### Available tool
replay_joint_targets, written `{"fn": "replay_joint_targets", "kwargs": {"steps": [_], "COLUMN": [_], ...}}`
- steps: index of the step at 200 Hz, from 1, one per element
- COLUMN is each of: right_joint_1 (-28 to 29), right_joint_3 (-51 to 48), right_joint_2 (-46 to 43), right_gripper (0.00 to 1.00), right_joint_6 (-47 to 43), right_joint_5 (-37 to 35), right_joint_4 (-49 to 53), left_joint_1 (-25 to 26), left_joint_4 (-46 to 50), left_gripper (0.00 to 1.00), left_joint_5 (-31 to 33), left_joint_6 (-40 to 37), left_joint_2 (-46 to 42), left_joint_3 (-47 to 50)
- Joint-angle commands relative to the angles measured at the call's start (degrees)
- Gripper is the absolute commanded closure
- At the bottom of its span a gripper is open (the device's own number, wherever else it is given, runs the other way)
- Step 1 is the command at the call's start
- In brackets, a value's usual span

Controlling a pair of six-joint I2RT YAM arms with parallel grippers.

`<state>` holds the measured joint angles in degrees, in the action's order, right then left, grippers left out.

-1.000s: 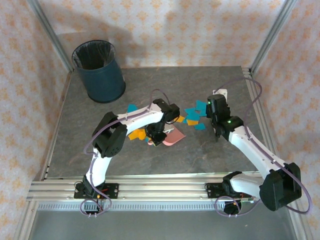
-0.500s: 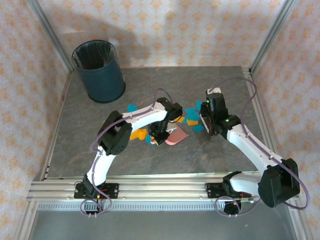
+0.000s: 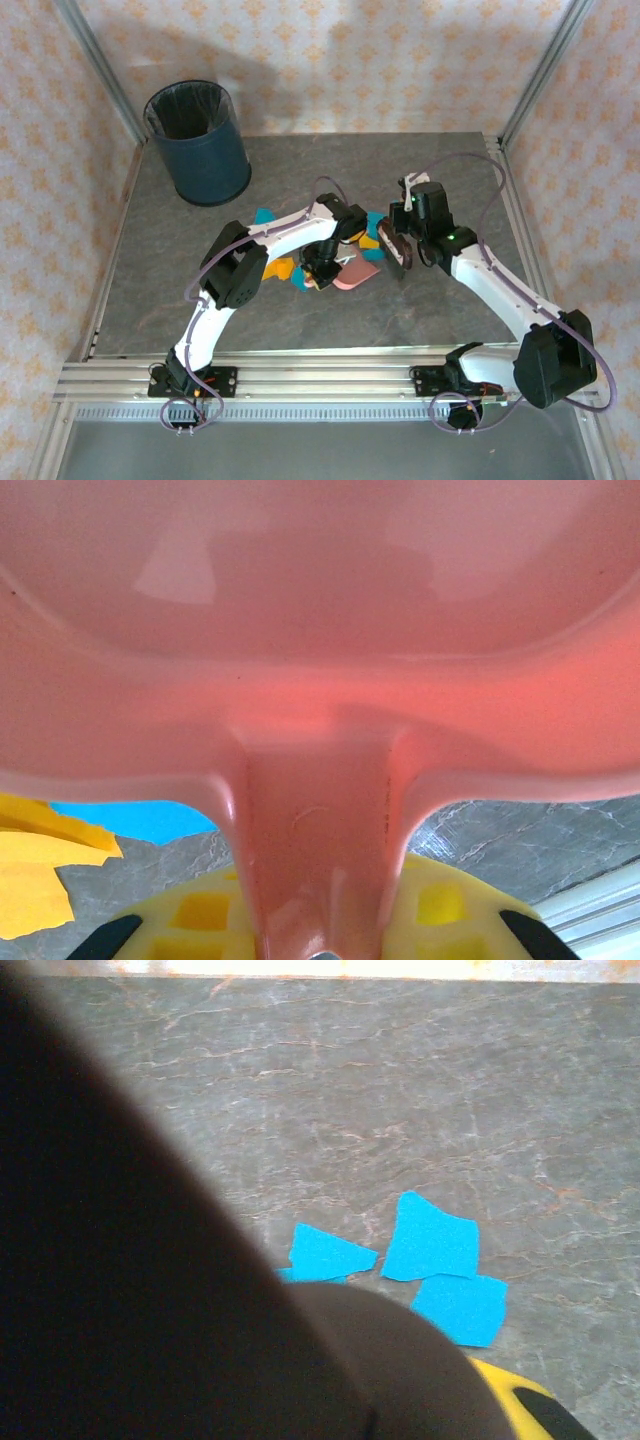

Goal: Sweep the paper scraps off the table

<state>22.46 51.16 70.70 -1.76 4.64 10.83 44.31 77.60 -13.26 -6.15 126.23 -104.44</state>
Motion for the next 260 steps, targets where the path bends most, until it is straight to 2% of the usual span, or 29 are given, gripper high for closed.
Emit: {"fn": "replay_joint_targets", "kwargs": {"steps": [1,44,112,154,187,207,260], "right_joint_1": [0.58,0.57,0.61,0.57,0.59,0.46,-3.42], "right_joint_3": [1.02,2.00,1.85,-0.48,-1.40,-1.57,0.24], "right_joint_2": [0.95,-0.87,-7.50,-11.42,-11.05,-10.17,-5.18], "right_gripper": [1.00,1.00,1.00,1.00,1.00,1.00,1.00], "right_joint_6": [0.37,-0.44,-0.66,1.77,5.35,6.02,7.91], "right_joint_5": [5.27,8.50,4.53,-4.32,-21.43,-28.82,-33.67], "right_joint_4": [4.11,6.83,7.79,3.96,2.22,0.63,-2.08], "left_joint_1": [0.73,0.71,-0.97,-1.78,-1.82,-1.95,-2.15], "left_joint_4": [2.20,1.87,0.73,0.36,0.39,0.32,0.05], "left_gripper": [1.00,1.00,1.00,1.00,1.00,1.00,1.00], "left_joint_5": [-0.57,0.96,4.22,4.67,4.70,4.57,3.56], "left_joint_6": [-1.19,0.56,3.79,4.00,3.79,3.76,3.65], "left_joint_2": [1.56,1.99,-1.13,-2.75,-2.65,-2.41,-2.21], "left_joint_3": [-1.49,-1.68,0.71,1.78,1.96,1.79,1.69]}}
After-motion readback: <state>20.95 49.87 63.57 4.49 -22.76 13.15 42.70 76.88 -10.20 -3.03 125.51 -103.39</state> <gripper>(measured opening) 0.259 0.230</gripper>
